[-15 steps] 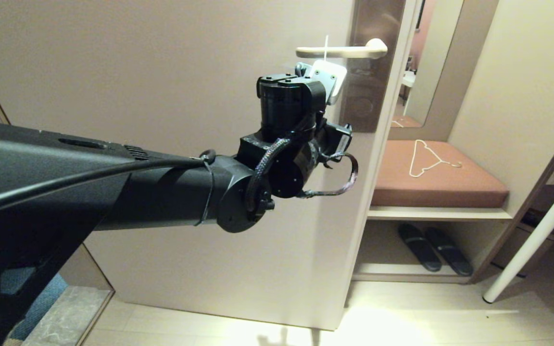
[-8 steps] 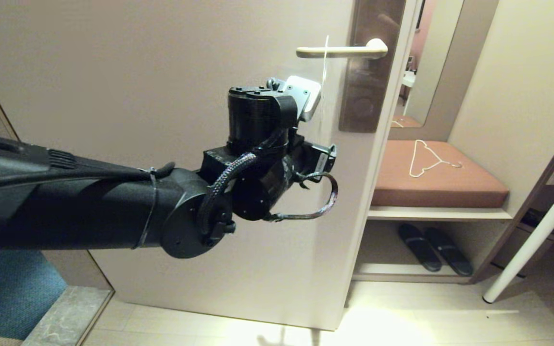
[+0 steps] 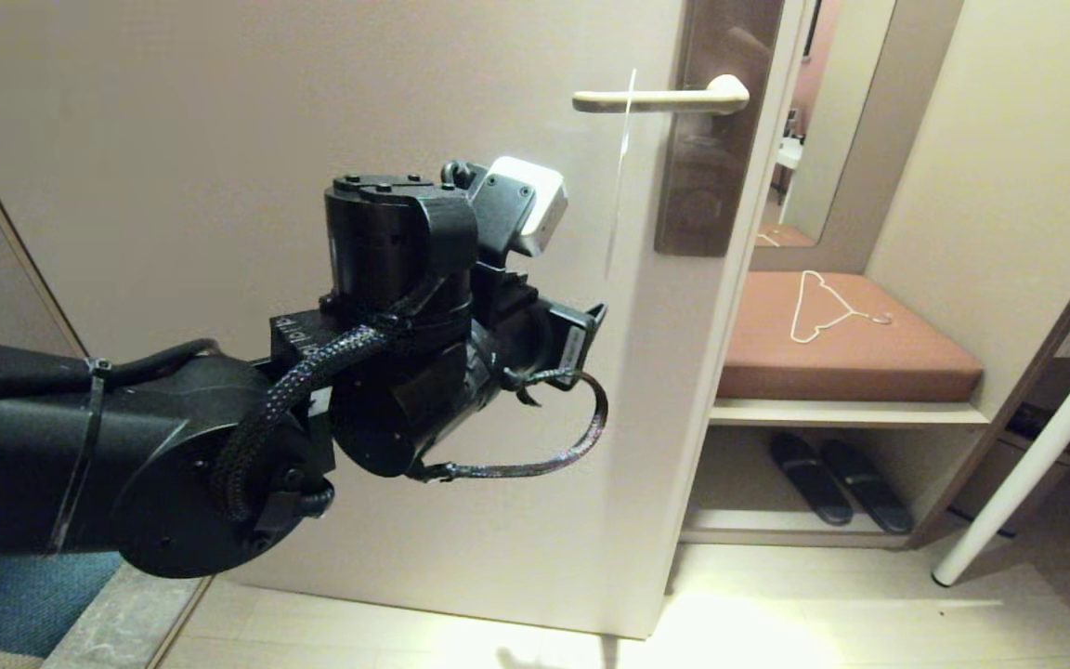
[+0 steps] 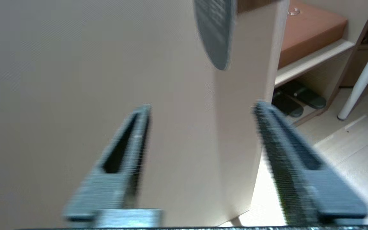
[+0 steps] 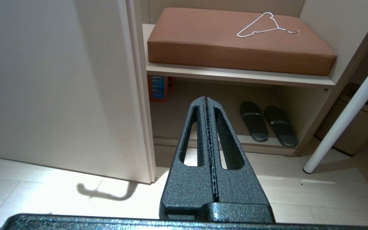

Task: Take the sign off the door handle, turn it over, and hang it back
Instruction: Hang the sign back with the other side facing out

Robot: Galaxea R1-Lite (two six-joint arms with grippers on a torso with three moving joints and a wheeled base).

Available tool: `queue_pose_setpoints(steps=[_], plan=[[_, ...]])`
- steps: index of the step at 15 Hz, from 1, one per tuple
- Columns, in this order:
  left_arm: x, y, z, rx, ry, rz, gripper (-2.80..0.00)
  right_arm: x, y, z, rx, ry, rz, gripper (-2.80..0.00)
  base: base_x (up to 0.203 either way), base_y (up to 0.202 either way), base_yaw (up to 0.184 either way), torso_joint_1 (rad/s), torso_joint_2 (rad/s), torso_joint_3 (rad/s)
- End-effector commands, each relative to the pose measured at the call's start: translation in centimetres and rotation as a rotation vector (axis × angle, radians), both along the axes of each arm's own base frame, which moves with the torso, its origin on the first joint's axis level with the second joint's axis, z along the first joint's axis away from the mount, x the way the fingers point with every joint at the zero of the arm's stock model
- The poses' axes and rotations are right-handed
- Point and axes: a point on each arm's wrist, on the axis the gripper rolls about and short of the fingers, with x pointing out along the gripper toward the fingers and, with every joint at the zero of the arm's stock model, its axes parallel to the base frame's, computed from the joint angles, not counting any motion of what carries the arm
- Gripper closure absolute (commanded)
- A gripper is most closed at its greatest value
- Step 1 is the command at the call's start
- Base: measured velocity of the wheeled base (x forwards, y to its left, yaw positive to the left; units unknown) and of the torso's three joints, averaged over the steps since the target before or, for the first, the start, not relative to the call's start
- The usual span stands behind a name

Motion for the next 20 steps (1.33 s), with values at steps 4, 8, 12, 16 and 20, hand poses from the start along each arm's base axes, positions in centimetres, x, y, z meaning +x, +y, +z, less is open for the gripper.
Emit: queue_pose_setpoints(steps=[4,8,12,16,20], plan=[[0.5,0.7,0.5,-0.011,-0.018,0.026,0.00,0.0,0.0,0.0,0.000,0.002,0.000,0.00,0.000,0.000,0.000,0.000,0.00,0.000],[1.8,-0.1,1.8,-0.055,-0.055,0.036,0.00,0.0,0.0,0.0,0.000,0.002,0.000,0.00,0.000,0.000,0.000,0.000,0.00,0.000],[3.5,-1.9,2.7,-0.086,-0.093,0.037,0.00,0.0,0.0,0.0,0.000,0.002,0.000,0.00,0.000,0.000,0.000,0.000,0.00,0.000],[4.5,-3.3,1.3,-0.064,-0.075,0.032,0.00,0.0,0.0,0.0,0.000,0.002,0.000,0.00,0.000,0.000,0.000,0.000,0.00,0.000],[6.1,-5.2,0.9,-0.083,-0.093,0.028,0.00,0.0,0.0,0.0,0.000,0.002,0.000,0.00,0.000,0.000,0.000,0.000,0.00,0.000]])
